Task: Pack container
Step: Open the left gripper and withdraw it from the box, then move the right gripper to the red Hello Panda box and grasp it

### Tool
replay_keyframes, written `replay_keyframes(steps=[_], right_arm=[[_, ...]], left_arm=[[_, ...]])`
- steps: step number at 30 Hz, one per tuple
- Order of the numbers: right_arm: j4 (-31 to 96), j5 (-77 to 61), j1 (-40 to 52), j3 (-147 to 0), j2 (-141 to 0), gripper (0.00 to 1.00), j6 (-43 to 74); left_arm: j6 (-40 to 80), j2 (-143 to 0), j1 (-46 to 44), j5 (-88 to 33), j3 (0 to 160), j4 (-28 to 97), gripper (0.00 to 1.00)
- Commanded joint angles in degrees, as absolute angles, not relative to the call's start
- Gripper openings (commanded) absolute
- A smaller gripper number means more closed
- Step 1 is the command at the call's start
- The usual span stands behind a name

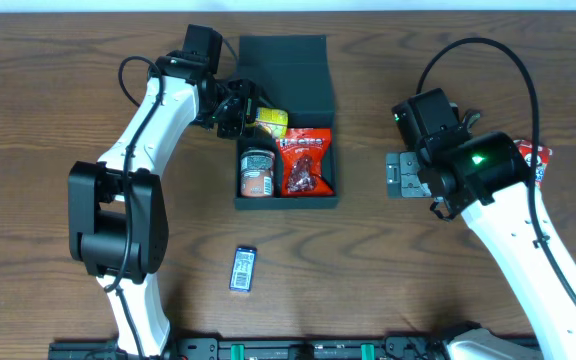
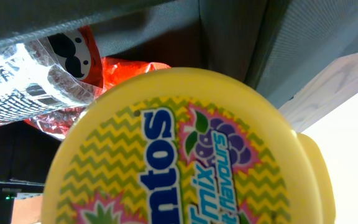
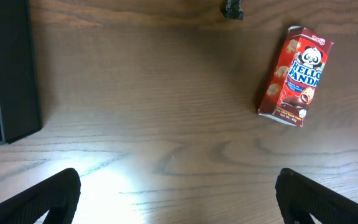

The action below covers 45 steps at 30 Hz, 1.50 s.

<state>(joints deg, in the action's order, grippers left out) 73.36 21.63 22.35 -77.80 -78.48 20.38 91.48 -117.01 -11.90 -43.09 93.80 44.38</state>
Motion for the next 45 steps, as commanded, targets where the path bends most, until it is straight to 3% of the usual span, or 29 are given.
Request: replay_keyframes(steps=[1, 3, 5, 11, 13, 17, 22, 32, 36, 41, 45], right_arm=[[73.21, 22.02, 22.04, -77.56, -78.32, 0.99, 21.21], [73.23, 22.02, 22.04, -77.56, -78.32, 0.99, 21.21], [73.23, 22.02, 22.04, -77.56, -78.35, 0.99, 21.21], [73.3, 22.04, 22.04, -77.56, -78.32, 0.99, 21.19], [73.41, 22.04, 22.04, -77.56, -78.32, 0.99, 21.19], [73.43, 22.26, 22.04, -77.56, -78.3, 0.99, 21.19], [73.45, 23.18, 22.04, -77.56, -76.49, 0.99, 21.17], [73.28, 26.04, 22.02, -77.56, -70.96, 0.99, 20.95], [73.45, 26.17, 22.02, -77.56, -70.98, 0.99, 20.95], [73.76, 26.15, 22.02, -77.56, -70.96, 0.99, 20.97], [76.86, 26.59, 19.07, -77.56, -70.83, 0.99, 26.28]], left_arm=[[91.77, -117.03, -12.21, -42.85, 94.87, 44.34, 0.6], [91.79, -117.03, -12.32, -42.83, 94.87, 44.31, 0.73], [91.79, -117.03, -12.47, -42.57, 94.87, 44.31, 0.77], [91.79, -117.03, -12.56, -42.81, 94.87, 44.1, 0.79], [90.89, -117.03, -12.4, -44.36, 94.89, 41.71, 0.88], [79.2, -116.79, -11.66, -48.49, 95.11, 30.46, 0.93], [71.37, -113.36, -11.44, -44.38, 95.15, 30.68, 0.92], [36.45, -94.19, -12.36, -18.94, 95.15, 46.74, 0.98], [22.76, -87.2, -13.5, -11.64, 95.15, 54.65, 0.96], [17.8, -82.48, -14.81, 1.04, 95.15, 69.1, 0.95], [18.0, -80.71, -15.05, 4.45, 95.13, 74.5, 0.95]])
